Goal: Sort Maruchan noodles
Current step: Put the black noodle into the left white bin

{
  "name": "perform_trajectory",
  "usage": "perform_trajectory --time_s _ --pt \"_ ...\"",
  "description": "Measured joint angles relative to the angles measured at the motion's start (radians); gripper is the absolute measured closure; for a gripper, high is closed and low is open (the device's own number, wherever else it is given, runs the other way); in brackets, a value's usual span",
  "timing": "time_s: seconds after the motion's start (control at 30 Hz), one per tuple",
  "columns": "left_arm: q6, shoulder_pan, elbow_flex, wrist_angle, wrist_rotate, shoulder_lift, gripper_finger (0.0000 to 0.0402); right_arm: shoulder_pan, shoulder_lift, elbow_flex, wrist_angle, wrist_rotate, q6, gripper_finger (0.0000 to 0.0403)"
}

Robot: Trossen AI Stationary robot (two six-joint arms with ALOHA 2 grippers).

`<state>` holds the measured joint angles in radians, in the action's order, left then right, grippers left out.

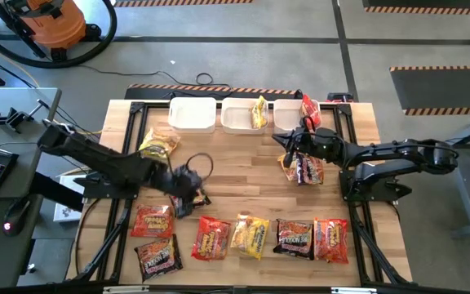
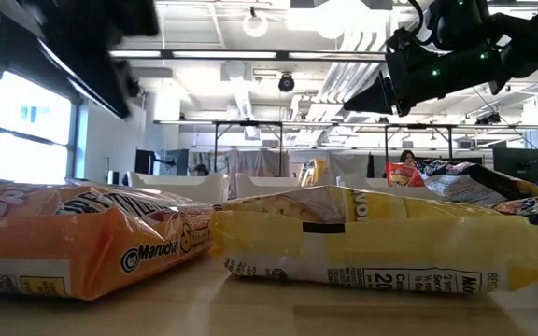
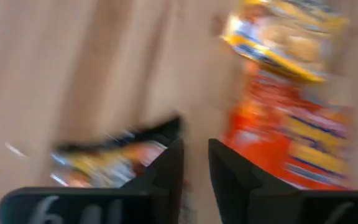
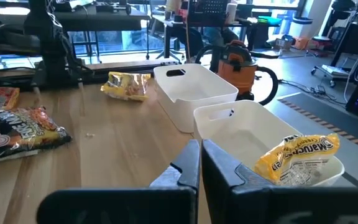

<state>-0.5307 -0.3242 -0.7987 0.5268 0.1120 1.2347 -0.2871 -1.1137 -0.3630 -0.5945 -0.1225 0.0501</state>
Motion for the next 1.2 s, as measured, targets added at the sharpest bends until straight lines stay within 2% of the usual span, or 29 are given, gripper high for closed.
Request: perform_trajectory --time_s 0.13,0.27,0.37,0.57,0.73,0.87,1.2 --pt "-0.26 -0.158 -0.054 0.066 0.003 0.039 0.0298 0.0 0.0 0.0 0.0 0.001 0.0 0.0403" --pt "-0.37 -0.323 -0.112 0.06 0.015 0.144 0.028 0.0 0.0 0.0 0.004 0.001 0.002 0.0403" --pt "-0.408 -0.4 -0.187 0.082 -0.003 0.255 0.0273 0.0 -0.001 0.0 0.008 0.001 0.002 0.0403" --pt "-0.423 -0.426 -0.364 0.182 -0.14 0.44 0.025 0.0 -0.001 0.0 0.007 0.002 0.0 0.0403" --pt "-0.479 -0.429 -0.463 0.184 -0.267 0.544 0.0226 0.0 -0.001 0.0 0.002 0.01 -0.008 0.0403" --pt "-0.516 -0.454 -0.519 0.194 -0.276 0.605 0.0208 0.0 -0.001 0.0 -0.006 0.026 -0.008 0.0403" --pt "-0.465 -0.511 -0.646 0.421 -0.192 0.765 0.019 0.0 -0.001 0.0 -0.013 0.025 -0.006 0.0403"
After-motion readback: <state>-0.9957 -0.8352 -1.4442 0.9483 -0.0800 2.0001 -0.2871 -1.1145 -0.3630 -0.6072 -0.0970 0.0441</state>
